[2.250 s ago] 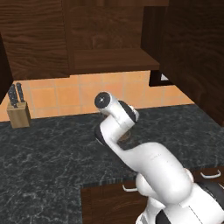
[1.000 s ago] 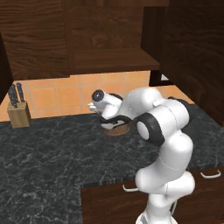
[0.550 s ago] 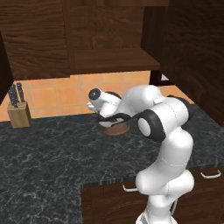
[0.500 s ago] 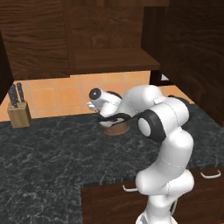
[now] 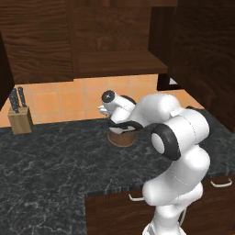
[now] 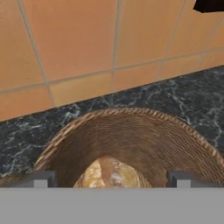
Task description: Open the cabinet, pick up the bread from the cabinet and place it in the basket. Then move the basket to the dining counter.
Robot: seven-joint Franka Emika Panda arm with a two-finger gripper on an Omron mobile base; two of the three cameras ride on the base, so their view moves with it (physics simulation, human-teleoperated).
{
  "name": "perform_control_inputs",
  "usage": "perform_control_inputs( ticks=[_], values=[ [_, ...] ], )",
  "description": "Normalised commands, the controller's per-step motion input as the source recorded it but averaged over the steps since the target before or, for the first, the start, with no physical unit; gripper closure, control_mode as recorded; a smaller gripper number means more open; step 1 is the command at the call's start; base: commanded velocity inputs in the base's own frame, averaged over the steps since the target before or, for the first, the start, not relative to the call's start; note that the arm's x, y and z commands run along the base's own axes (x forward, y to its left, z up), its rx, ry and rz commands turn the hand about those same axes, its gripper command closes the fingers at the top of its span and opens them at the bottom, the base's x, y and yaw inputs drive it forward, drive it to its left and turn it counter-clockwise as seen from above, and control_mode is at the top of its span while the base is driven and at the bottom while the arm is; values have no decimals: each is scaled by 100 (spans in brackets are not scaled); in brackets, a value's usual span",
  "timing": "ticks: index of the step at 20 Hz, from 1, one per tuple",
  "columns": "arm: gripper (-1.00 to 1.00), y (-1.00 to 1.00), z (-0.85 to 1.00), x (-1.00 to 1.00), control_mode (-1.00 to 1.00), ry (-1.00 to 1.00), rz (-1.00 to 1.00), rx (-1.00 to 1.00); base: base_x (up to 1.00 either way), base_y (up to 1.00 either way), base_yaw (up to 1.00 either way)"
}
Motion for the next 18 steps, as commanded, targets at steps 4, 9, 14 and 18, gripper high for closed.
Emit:
perform_control_inputs(
  ticks=[4, 9, 14, 18],
  values=[
    [-100, -7, 17, -27, -100, 0, 0, 3, 0, 0, 0],
    [-100, 0, 8, -79, -100, -3, 4, 1, 0, 0, 0],
    [-100, 0, 5, -70, -100, -1, 10, 0, 0, 0, 0],
    [-100, 2, 25, -15, -100, 13, 25, 2, 0, 0, 0]
  ],
)
